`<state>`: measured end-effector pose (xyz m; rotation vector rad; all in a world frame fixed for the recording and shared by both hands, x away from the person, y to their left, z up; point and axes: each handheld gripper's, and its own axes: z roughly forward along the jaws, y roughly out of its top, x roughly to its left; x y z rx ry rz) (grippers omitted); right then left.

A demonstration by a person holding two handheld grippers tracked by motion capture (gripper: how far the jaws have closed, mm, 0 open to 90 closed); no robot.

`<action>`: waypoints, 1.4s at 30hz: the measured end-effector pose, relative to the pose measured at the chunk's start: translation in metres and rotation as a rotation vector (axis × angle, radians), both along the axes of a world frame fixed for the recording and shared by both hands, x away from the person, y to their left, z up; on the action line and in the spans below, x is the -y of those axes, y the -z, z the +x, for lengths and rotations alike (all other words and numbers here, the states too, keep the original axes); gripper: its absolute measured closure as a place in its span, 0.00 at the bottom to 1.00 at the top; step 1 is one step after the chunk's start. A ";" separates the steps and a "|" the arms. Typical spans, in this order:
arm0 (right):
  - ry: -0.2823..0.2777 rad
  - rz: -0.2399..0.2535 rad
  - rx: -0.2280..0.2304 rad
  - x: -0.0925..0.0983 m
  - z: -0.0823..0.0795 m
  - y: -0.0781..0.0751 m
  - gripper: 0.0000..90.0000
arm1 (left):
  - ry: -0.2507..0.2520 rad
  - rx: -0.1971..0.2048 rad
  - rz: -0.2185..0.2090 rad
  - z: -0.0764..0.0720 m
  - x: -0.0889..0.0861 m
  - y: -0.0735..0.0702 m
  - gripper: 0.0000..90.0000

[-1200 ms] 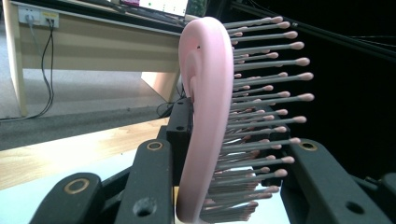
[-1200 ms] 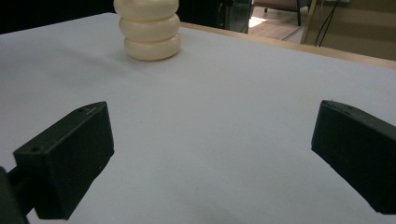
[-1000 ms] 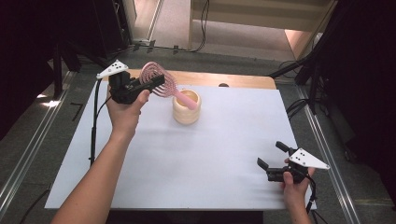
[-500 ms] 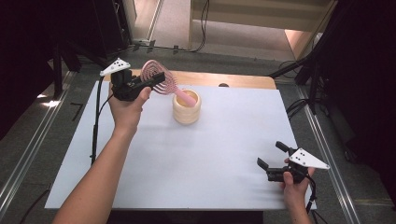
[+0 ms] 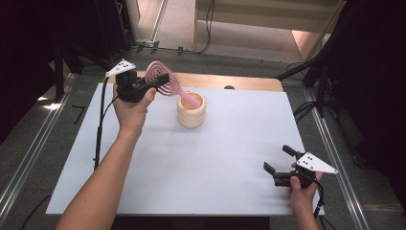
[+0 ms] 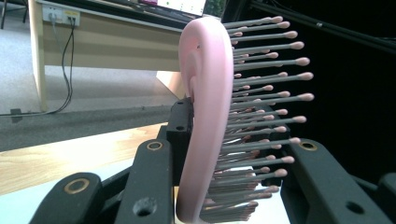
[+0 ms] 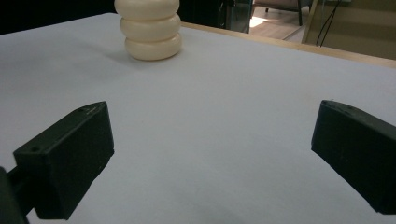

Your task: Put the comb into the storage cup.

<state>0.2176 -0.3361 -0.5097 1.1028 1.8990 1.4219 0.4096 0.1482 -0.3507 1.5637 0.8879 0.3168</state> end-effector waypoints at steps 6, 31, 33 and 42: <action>0.000 0.004 0.000 0.000 0.000 0.000 0.00 | -0.010 -0.004 0.018 0.003 0.003 0.004 0.73; -0.003 0.005 0.000 0.000 0.000 0.000 0.00 | -0.027 -0.031 0.078 0.013 0.017 0.027 0.73; -0.003 0.005 -0.001 0.000 0.000 0.000 0.00 | -0.030 -0.039 0.084 0.014 0.017 0.031 0.73; -0.003 0.002 -0.001 0.000 0.000 0.000 0.00 | -0.038 -0.059 0.100 0.017 0.019 0.042 0.73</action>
